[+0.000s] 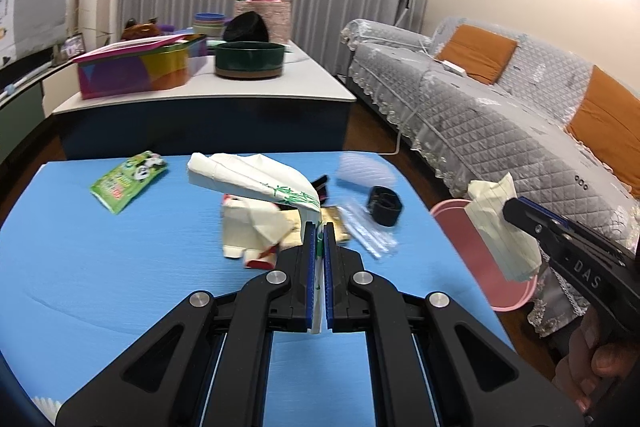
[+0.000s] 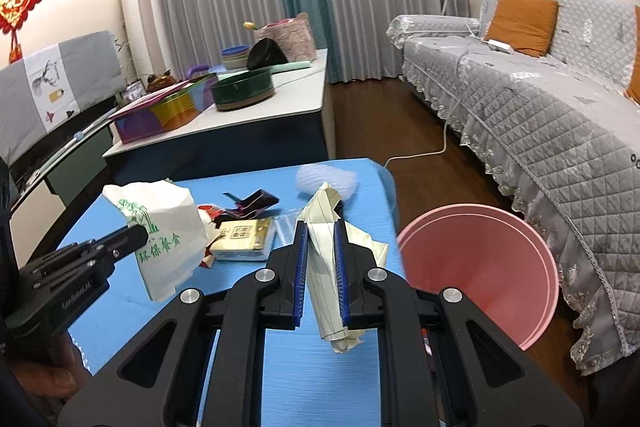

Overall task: Collect trash
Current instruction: 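Carry the paper bag and tissue over the pink bin with both tools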

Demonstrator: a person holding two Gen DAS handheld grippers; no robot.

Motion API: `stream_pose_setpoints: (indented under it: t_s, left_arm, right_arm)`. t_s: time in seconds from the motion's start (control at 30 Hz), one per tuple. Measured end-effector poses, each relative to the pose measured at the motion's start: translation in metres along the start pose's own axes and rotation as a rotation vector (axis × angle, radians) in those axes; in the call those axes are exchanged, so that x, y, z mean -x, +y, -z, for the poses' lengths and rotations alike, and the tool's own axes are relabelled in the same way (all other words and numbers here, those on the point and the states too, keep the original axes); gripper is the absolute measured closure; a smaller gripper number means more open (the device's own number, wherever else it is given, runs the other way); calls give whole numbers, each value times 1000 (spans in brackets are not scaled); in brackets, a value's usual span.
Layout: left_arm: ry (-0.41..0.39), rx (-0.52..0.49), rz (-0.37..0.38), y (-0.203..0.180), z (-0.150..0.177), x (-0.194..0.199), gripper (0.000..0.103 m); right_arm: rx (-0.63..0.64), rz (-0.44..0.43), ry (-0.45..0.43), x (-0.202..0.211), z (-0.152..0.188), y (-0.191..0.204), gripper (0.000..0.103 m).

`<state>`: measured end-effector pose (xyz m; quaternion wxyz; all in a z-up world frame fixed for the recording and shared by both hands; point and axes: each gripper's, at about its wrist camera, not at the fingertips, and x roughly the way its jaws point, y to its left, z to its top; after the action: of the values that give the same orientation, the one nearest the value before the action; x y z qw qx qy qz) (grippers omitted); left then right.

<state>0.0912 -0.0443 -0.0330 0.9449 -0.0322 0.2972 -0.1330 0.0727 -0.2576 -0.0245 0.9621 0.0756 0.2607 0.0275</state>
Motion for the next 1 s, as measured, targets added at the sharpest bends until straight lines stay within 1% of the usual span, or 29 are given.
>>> stream_pose_setpoints:
  t_s: [0.27, 0.5, 0.6, 0.87, 1.0]
  left_arm:
    - [-9, -42, 56, -35, -10, -2, 99]
    - [-3, -71, 100, -65, -17, -13, 99]
    - [1, -82, 120, -78, -18, -18, 99]
    - [10, -118, 172, -112, -25, -32, 99]
    - [17, -144, 204, -135, -28, -41, 99]
  right_arm:
    - [-82, 68, -34, 14, -12, -46, 90]
    - [-154, 140, -55, 19, -19, -93, 89]
    - [-182, 163, -57, 21, -22, -111, 89]
    - [-199, 234, -45, 24, -33, -152, 89]
    - [-230, 245, -46, 23, -35, -167, 89]
